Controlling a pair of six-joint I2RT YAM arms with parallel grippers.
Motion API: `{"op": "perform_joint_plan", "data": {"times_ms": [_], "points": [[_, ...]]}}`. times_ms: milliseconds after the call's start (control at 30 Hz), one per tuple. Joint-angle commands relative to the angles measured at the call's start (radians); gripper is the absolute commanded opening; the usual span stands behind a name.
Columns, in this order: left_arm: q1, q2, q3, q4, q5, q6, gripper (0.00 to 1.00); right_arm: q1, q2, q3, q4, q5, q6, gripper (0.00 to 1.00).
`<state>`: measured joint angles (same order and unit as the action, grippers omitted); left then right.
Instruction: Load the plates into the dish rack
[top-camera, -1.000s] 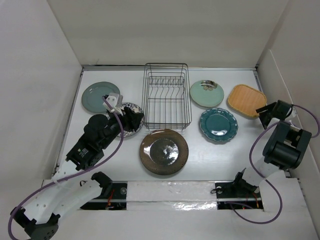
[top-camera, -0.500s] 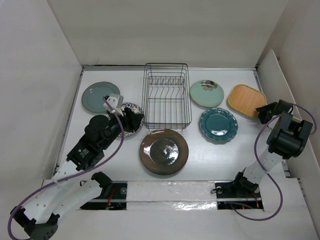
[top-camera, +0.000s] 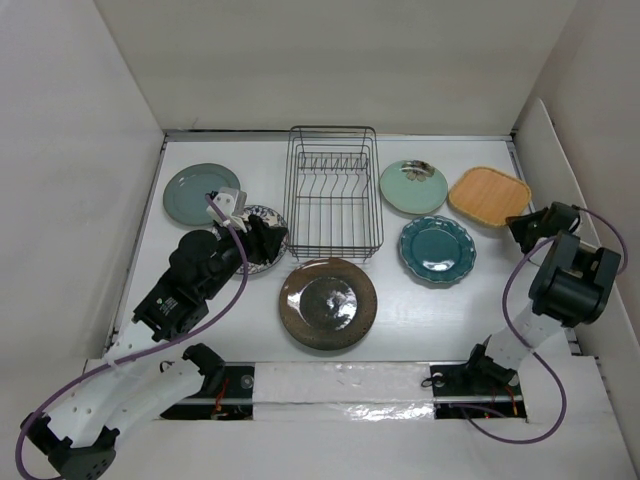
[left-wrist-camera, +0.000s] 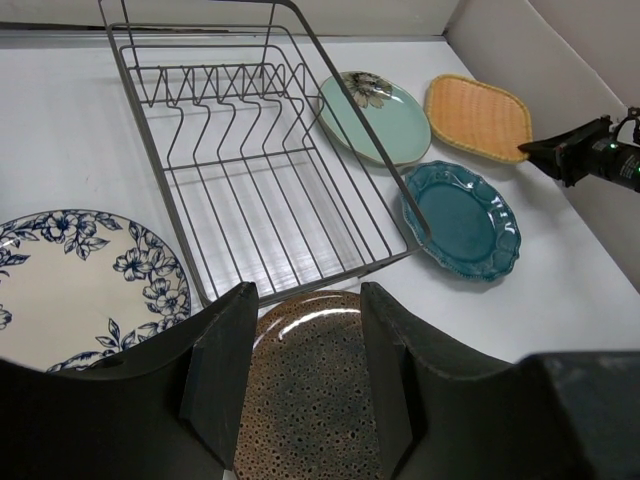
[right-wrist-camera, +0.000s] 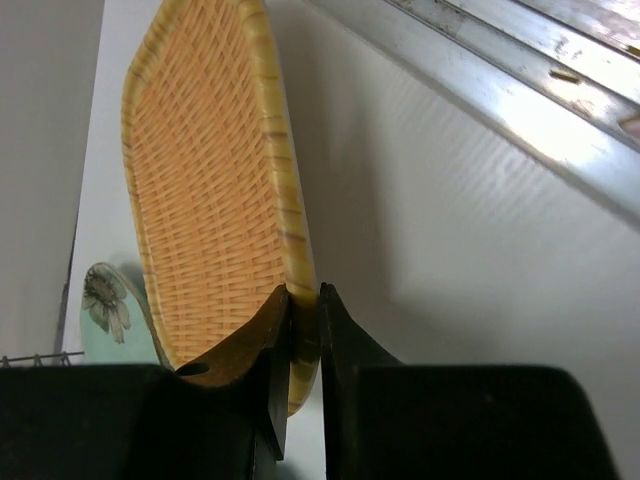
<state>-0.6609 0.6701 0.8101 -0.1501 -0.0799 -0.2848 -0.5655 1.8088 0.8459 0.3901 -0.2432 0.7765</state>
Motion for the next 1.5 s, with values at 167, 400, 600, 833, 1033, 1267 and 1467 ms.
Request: {"op": "perform_joint_plan", "data": {"times_ms": [167, 400, 600, 833, 1033, 1267, 1467], "points": [[-0.005, -0.009, -0.014, 0.049, -0.003, 0.015, 0.42, 0.121, -0.402, -0.120, -0.011, 0.395, -0.074, 0.00], [-0.005, -0.003, -0.014, 0.050, -0.001, 0.015, 0.42, 0.257, -0.614, -0.047, -0.078, 0.608, -0.196, 0.00], [-0.005, 0.003, -0.015, 0.050, -0.006, 0.015, 0.42, 0.350, -0.681, 0.045, -0.132, 0.660, -0.275, 0.00], [0.004, 0.009, -0.018, 0.055, 0.003, 0.015, 0.42, 0.620, -0.684, 0.258, -0.224, 0.739, -0.448, 0.00], [0.004, 0.023, -0.015, 0.053, 0.003, 0.012, 0.42, 0.823, -0.551, 0.559, -0.338, 0.719, -0.563, 0.00], [0.023, 0.048, -0.014, 0.050, 0.019, 0.010, 0.35, 1.041, -0.318, 0.795, -0.375, 0.803, -0.675, 0.00], [0.032, 0.046, -0.014, 0.052, 0.022, 0.009, 0.36, 1.130, -0.152, 0.921, -0.414, 0.881, -0.703, 0.00]]}}
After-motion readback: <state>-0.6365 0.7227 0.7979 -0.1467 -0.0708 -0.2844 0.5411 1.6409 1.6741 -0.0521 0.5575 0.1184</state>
